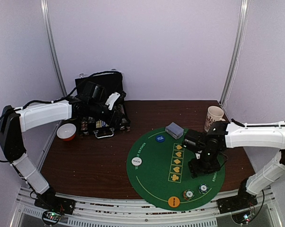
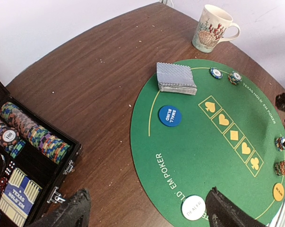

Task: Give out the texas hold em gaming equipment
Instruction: Pick up the pile of poker chips from the pile of poker chips.

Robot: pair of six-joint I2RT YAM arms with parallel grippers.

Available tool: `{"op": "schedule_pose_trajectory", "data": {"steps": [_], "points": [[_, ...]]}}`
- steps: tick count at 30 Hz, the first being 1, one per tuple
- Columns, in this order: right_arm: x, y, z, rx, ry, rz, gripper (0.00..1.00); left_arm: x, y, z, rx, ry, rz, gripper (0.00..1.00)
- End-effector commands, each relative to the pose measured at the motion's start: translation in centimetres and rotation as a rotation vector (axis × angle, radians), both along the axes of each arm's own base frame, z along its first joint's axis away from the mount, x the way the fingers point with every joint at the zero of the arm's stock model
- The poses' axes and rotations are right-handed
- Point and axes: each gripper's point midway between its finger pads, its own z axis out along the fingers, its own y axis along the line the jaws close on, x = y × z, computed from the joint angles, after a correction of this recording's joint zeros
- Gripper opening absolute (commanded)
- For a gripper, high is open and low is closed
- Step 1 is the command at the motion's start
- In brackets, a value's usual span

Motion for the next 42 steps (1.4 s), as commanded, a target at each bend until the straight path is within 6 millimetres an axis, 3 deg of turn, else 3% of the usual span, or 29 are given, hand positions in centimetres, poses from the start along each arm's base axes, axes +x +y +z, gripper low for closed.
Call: {"op": "schedule_pose_trajectory", "data": {"steps": [1,2,3,9,13,17,21,25,32,42], "points": [[4.2,-3.4,3.4,-0.101,-0.112,-0.014,0.89,0.5,-0.1,2.7,-0.043,-0.062,-0.004,0.88],[5.5,-3.9,3.6,-0.1,-0.132,-0.034,0.98,0.5,-0.1,2.7,-0.041,-0.064,-0.004,0.88],[6.9,-4.6,3.6,-0.096,-0.146,-0.055,1.0,0.5,-0.1,2.7,-0.041,-0.064,-0.004,0.88],[14.6,-8.1,2.1,-0.054,-0.186,-0.163,1.0,0.5,0.0,2.6,-0.037,-0.064,-0.002,0.88],[17.1,-9.4,-0.1,-0.03,-0.143,-0.184,1.0,0.5,0.0,2.4,-0.032,-0.062,0.001,0.88],[18.2,-10.2,-2.5,-0.012,-0.088,-0.185,0.95,0.6,-0.1,2.1,-0.03,-0.055,-0.004,0.88],[18.7,-10.5,-4.0,0.024,-0.059,-0.192,0.79,0.6,0.0,2.0,-0.027,-0.055,-0.001,0.88],[18.3,-10.3,-5.2,0.029,-0.022,-0.177,0.7,0.7,0.0,1.7,-0.019,-0.053,0.003,0.88],[18.5,-10.4,-6.0,0.012,-0.002,-0.155,0.62,0.6,-0.1,1.5,-0.017,-0.045,-0.001,0.88],[18.3,-10.2,-6.4,0.017,0.021,-0.118,0.38,0.6,-0.1,1.4,-0.015,-0.042,-0.005,0.88]]}}
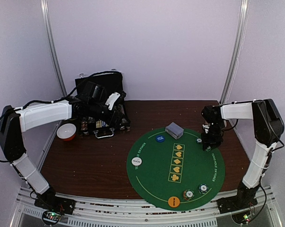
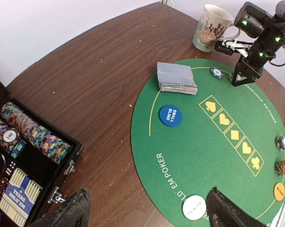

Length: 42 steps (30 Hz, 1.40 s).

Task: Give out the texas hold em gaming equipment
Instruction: Pick up the pile of poker chips from the pile of poker chips, then place the poker chips pile in the small blind area.

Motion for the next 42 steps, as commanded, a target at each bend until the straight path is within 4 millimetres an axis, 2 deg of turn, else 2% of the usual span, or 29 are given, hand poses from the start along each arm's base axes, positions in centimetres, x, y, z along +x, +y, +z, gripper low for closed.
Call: {"op": "schedule_pose_trajectory", "data": {"steps": [1,6,14,19,23,28,31,36,42], "points": [[-0.3,-0.4,-1.4,-0.023,0.032,0.018,0.36,0.6,-0.1,1.4,-0.019,-0.038,-0.006,0.88],[0.1,-0.5,-0.7,-0.034,0.022,0.029,0.19,0.6,-0.2,1.2,-0.02,-0.032,-0.01,0.88],[1.1,1.4,2.4,-0.066,-0.022,0.113,0.09,0.5,-0.5,0.5,-0.01,-0.025,-0.026,0.88],[1.6,3.5,4.3,-0.069,-0.043,0.163,0.08,0.6,-0.7,-0.9,0.042,-0.036,-0.017,0.88],[1.8,7.3,5.6,-0.039,-0.071,0.232,0.07,0.4,-0.9,-2.1,0.107,-0.051,-0.02,0.88],[2.6,15.1,6.2,0.054,-0.12,0.345,0.06,-0.2,-1.7,-1.3,0.067,-0.04,-0.061,0.88],[3.2,19.2,5.7,0.076,-0.132,0.405,0.06,-0.1,-1.6,-1.2,0.068,-0.047,-0.055,0.88],[3.9,23.7,3.8,0.059,-0.114,0.495,0.06,-0.1,-1.3,-0.5,0.067,-0.062,-0.045,0.88],[4.8,27.3,2.4,0.08,-0.113,0.537,0.05,0.2,-0.9,-0.4,0.079,-0.068,-0.022,0.88]]}}
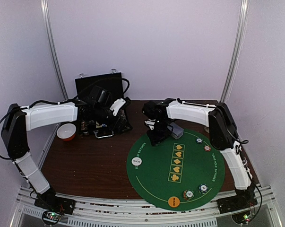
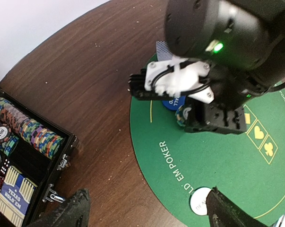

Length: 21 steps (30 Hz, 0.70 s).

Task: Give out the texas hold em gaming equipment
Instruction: Place the poker chips pile in the small blind area.

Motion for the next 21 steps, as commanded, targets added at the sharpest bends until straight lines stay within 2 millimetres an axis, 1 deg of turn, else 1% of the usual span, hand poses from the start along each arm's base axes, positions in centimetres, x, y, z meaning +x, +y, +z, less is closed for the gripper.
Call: {"op": "schedule_pose_trajectory", "data": {"steps": [1,5,9,14,19,21], "points": [[-0.3,1.3,0.1,-0.002,0.02,0.025,0.06,0.8,0.1,2.6,-0.023,-0.067,0.01,0.88],[-0.5,2.5,-1.2,0.021,0.037,0.026,0.06,1.2,0.6,3.0,-0.02,-0.078,0.033,0.88],[0.1,2.7,-2.7,-0.008,0.035,0.013,0.07,1.5,0.9,3.1,-0.023,-0.08,0.05,0.88],[1.0,3.0,-3.5,-0.018,0.012,0.002,0.11,1.5,0.9,3.2,-0.026,-0.078,0.049,0.88],[1.5,3.3,-3.7,-0.017,-0.002,-0.005,0.18,1.5,1.0,3.3,-0.026,-0.078,0.052,0.88],[1.5,3.3,-3.6,-0.014,-0.002,-0.005,0.28,1.6,1.0,3.3,-0.026,-0.078,0.052,0.88]]}}
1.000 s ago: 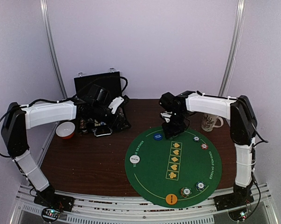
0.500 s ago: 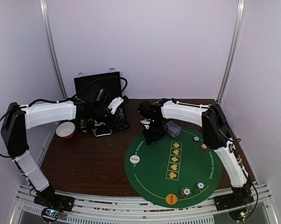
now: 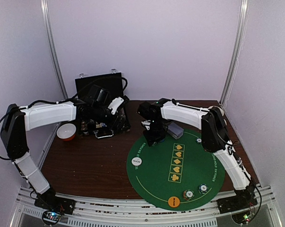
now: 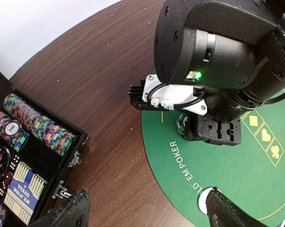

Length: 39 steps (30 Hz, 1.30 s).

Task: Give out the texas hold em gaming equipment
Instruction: Place the poker chips pile in the small blind area, then pick up the pile of poker chips from the poker table mat.

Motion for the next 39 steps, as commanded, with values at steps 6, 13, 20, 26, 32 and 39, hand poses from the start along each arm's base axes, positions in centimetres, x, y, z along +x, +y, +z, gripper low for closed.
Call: {"op": "schedule_pose_trajectory", "data": {"steps": [6,13,20,26,32,39], "points": [[0.8,1.3,0.6,0.035,-0.055,0.0,0.55,0.7,0.0,2.9,-0.04,-0.061,0.009,0.88],[0.3,1.8,5.9,0.114,-0.094,0.01,0.66,0.7,-0.1,3.0,-0.043,-0.06,0.005,0.88],[-1.2,-3.1,13.3,0.113,-0.189,-0.038,0.78,0.5,-0.1,3.4,-0.051,-0.065,-0.002,0.88],[-3.8,-16.8,10.6,-0.025,-0.114,-0.268,0.99,0.4,-0.1,3.5,-0.054,-0.066,-0.004,0.88],[-4.3,-26.6,6.4,-0.121,-0.027,-0.448,1.0,0.4,-0.2,3.3,-0.053,-0.061,-0.006,0.88],[-3.6,-28.6,2.3,-0.079,0.073,-0.475,0.84,0.6,-0.1,2.8,-0.039,-0.06,0.001,0.88]]}}
